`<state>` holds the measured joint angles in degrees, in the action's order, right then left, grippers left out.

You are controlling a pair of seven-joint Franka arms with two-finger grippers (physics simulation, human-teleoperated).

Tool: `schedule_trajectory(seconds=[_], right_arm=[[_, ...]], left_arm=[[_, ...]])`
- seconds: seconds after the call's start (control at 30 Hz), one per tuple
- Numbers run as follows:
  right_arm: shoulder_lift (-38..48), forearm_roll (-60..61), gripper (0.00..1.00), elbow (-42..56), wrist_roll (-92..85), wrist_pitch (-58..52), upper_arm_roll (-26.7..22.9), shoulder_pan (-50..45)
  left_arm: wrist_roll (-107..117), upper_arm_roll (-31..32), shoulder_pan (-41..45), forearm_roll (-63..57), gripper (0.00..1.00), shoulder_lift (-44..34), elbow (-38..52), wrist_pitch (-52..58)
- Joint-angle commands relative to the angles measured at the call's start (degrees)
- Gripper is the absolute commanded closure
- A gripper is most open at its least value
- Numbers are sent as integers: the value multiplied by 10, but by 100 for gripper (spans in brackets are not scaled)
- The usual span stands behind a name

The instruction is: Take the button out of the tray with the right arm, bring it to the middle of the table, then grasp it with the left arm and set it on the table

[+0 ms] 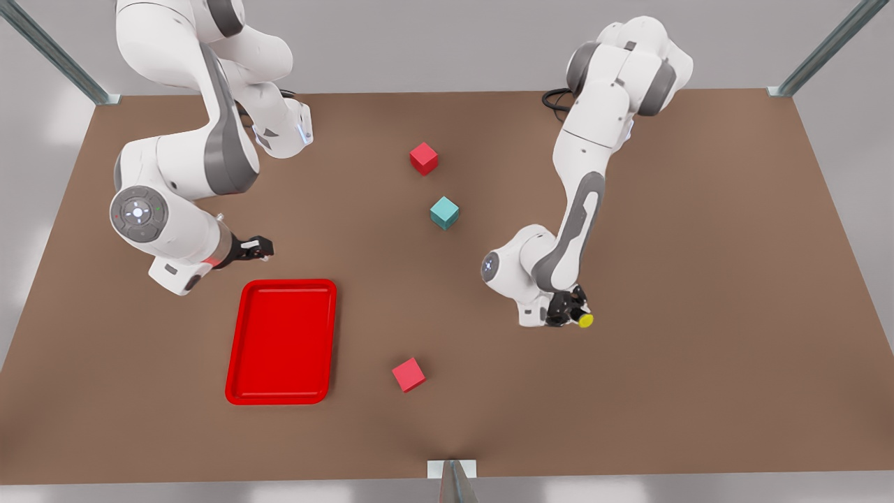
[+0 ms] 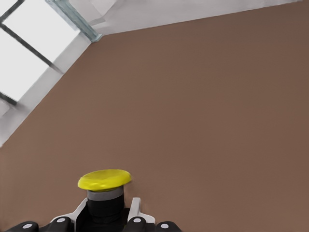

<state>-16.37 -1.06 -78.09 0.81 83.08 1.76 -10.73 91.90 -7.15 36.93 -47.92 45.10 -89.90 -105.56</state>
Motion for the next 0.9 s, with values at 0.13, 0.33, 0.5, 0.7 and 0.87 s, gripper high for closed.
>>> schedule_trajectory(seconds=[0.13,0.33,0.5,0.7,0.87], right_arm=[[0,4,0,0,-13,-4,0,-1],[-1,4,0,0,-12,-4,0,-3],[-1,4,0,0,-12,-4,2,-7],[-1,4,0,-1,-11,-4,3,-12],[-2,4,0,-2,-9,-5,3,-26]], left_arm=[[930,-1,-1,-119,64,47,-25,131],[934,-1,-12,-162,64,80,-25,117],[927,-3,-20,-210,63,91,-37,122],[834,-13,-27,-277,61,92,-71,122],[772,-13,-28,-288,61,105,-78,121]])
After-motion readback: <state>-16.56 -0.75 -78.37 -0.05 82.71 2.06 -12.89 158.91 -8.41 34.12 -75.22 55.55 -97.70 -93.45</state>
